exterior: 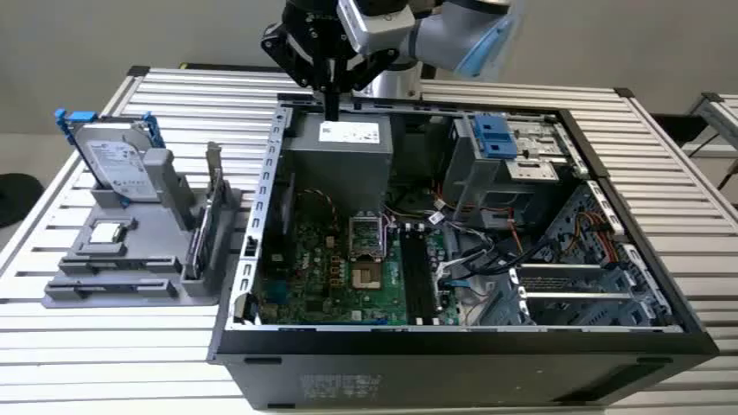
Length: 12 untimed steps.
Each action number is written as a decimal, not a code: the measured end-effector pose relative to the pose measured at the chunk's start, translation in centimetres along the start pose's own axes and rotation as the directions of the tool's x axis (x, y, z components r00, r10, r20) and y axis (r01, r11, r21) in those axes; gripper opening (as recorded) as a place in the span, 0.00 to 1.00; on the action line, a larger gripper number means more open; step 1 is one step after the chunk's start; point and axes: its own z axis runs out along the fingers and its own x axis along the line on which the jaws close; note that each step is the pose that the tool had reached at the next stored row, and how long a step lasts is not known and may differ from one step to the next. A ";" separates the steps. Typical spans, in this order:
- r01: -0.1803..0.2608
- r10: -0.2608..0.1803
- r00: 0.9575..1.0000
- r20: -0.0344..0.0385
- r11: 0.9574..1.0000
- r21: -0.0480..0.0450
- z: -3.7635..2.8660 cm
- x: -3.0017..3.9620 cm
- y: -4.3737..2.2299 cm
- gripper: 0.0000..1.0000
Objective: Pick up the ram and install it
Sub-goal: 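Reach for the ram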
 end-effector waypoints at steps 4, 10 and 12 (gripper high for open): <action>0.000 0.000 1.000 0.000 1.000 0.000 0.00 0.00 0.00 0.00; 0.000 0.000 1.000 0.000 1.000 0.000 0.00 0.00 0.00 0.00; 0.000 0.000 1.000 0.000 1.000 0.000 0.00 0.00 0.00 0.00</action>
